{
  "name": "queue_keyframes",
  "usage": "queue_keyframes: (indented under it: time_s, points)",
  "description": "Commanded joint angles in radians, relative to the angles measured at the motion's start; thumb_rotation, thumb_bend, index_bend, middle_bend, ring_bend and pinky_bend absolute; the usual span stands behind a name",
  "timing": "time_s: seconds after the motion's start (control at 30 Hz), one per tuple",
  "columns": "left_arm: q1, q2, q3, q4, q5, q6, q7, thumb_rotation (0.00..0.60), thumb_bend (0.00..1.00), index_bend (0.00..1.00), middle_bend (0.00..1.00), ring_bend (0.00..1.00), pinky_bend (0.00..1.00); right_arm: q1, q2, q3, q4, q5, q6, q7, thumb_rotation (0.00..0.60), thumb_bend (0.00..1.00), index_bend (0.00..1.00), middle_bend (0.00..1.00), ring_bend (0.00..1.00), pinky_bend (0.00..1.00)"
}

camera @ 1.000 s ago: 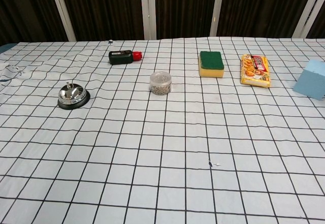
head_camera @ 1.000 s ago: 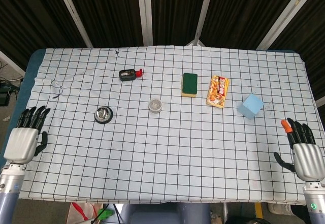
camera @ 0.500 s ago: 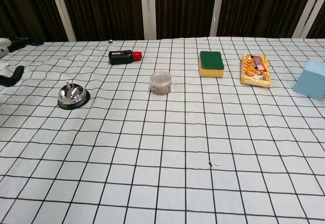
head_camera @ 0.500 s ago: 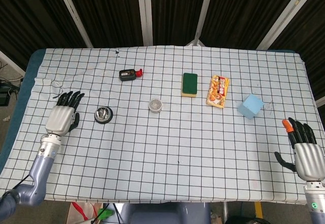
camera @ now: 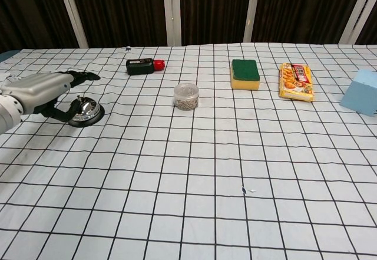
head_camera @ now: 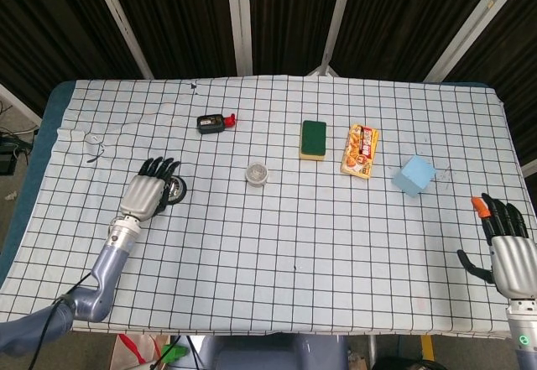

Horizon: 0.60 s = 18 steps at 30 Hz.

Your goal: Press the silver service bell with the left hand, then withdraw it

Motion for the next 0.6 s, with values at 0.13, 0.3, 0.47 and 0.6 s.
queue_keyframes:
  time_s: [0.13, 0.3, 0.47, 0.6]
  points:
    - [-0.026, -0.047, 0.022, 0.052, -0.003, -0.023, 0.005, 0.6, 0.88, 0.03, 0.04, 0.0, 0.0, -0.003, 0.004, 0.001, 0.002, -0.001, 0.005, 0.01, 0.6, 0.31, 0.08, 0.0, 0.04, 0.0]
    - [-0.03, -0.068, 0.038, 0.077, -0.016, -0.038, 0.029, 0.6, 0.88, 0.03, 0.04, 0.0, 0.0, -0.006, 0.006, 0.002, 0.003, -0.004, 0.011, 0.021, 0.6, 0.3, 0.08, 0.0, 0.03, 0.0]
    - [-0.034, -0.077, 0.046, 0.088, -0.04, -0.061, 0.067, 0.6, 0.88, 0.03, 0.04, 0.0, 0.0, -0.008, 0.009, 0.0, 0.001, -0.009, 0.015, 0.028, 0.6, 0.3, 0.08, 0.0, 0.03, 0.0]
    - [-0.04, -0.073, 0.044, 0.079, -0.044, -0.058, 0.084, 0.6, 0.88, 0.03, 0.04, 0.0, 0.0, -0.01, 0.01, 0.001, 0.0, -0.009, 0.018, 0.029, 0.6, 0.3, 0.08, 0.0, 0.03, 0.0]
